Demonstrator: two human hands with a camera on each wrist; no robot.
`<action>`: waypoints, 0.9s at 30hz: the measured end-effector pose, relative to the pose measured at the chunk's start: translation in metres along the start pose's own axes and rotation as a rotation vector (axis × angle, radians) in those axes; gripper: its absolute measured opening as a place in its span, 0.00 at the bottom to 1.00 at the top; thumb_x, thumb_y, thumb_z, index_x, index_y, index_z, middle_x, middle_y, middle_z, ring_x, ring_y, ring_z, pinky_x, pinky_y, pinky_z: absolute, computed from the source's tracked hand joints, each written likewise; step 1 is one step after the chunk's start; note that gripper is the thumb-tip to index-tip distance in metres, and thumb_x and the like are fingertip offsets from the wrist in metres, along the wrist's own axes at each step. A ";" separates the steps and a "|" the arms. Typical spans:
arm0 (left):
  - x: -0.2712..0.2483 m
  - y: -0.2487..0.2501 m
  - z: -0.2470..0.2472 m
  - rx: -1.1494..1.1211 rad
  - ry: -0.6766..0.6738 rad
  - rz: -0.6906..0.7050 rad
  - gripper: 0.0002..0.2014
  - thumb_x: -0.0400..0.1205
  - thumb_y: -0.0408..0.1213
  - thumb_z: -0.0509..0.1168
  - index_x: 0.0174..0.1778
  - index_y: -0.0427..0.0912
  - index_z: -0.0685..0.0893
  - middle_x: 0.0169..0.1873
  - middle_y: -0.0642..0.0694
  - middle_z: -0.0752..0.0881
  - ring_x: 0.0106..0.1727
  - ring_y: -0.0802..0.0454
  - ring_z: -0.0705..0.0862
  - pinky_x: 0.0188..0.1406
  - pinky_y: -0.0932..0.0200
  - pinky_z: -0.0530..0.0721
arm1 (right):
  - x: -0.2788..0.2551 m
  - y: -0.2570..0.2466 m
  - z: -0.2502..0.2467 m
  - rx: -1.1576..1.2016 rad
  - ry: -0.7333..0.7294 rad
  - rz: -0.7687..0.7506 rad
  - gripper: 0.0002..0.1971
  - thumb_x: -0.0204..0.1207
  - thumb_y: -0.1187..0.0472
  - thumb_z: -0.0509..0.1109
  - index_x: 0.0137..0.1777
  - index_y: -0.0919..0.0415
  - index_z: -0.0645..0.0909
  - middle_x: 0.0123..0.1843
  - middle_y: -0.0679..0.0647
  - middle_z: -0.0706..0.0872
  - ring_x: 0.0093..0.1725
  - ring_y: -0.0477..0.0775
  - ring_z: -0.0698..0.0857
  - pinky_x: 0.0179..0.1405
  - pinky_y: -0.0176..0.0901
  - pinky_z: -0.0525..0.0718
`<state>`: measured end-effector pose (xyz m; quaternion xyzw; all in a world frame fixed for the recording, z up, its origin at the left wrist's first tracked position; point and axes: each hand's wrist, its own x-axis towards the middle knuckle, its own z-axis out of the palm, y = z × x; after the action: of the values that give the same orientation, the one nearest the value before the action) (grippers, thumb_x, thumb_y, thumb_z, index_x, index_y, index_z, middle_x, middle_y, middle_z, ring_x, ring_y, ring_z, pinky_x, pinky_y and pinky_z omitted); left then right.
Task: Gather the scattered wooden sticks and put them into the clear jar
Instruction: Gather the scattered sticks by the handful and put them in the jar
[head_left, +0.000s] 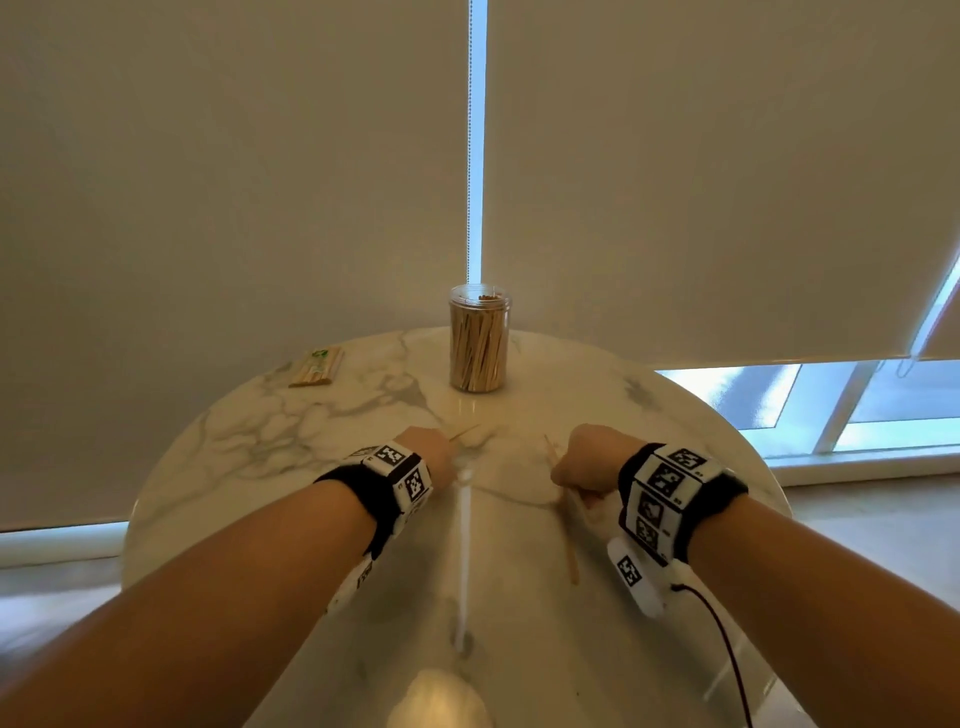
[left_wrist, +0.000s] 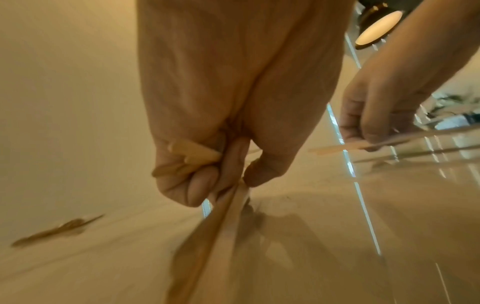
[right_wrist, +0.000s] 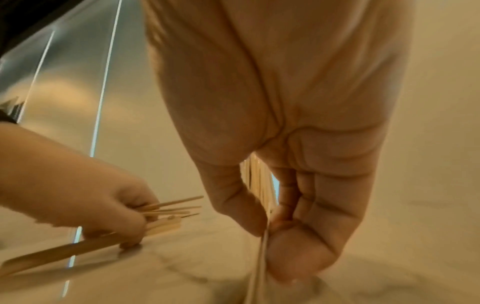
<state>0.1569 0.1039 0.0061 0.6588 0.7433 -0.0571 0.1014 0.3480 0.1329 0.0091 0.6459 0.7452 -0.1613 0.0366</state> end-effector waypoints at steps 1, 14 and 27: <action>-0.001 -0.004 -0.002 -0.039 0.008 -0.006 0.18 0.91 0.41 0.55 0.68 0.33 0.81 0.64 0.38 0.84 0.67 0.41 0.83 0.61 0.55 0.80 | -0.004 -0.004 0.002 -0.011 -0.008 -0.006 0.15 0.81 0.56 0.69 0.33 0.62 0.79 0.32 0.53 0.81 0.38 0.56 0.82 0.32 0.40 0.78; -0.001 -0.083 -0.022 -1.178 0.195 -0.172 0.11 0.91 0.41 0.51 0.54 0.39 0.75 0.32 0.44 0.73 0.27 0.50 0.70 0.26 0.61 0.69 | -0.017 -0.031 0.015 -0.238 -0.002 -0.045 0.14 0.82 0.62 0.66 0.33 0.61 0.74 0.40 0.54 0.83 0.47 0.57 0.82 0.44 0.42 0.79; -0.032 -0.023 -0.020 -1.635 0.040 0.064 0.16 0.93 0.43 0.48 0.57 0.40 0.79 0.49 0.36 0.91 0.46 0.40 0.92 0.48 0.42 0.91 | -0.023 -0.069 -0.020 0.938 0.148 -0.334 0.08 0.75 0.62 0.78 0.47 0.69 0.88 0.36 0.54 0.90 0.33 0.45 0.86 0.33 0.36 0.87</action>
<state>0.1358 0.0741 0.0316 0.3986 0.5328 0.5176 0.5379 0.2878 0.1095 0.0476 0.4745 0.6862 -0.4363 -0.3370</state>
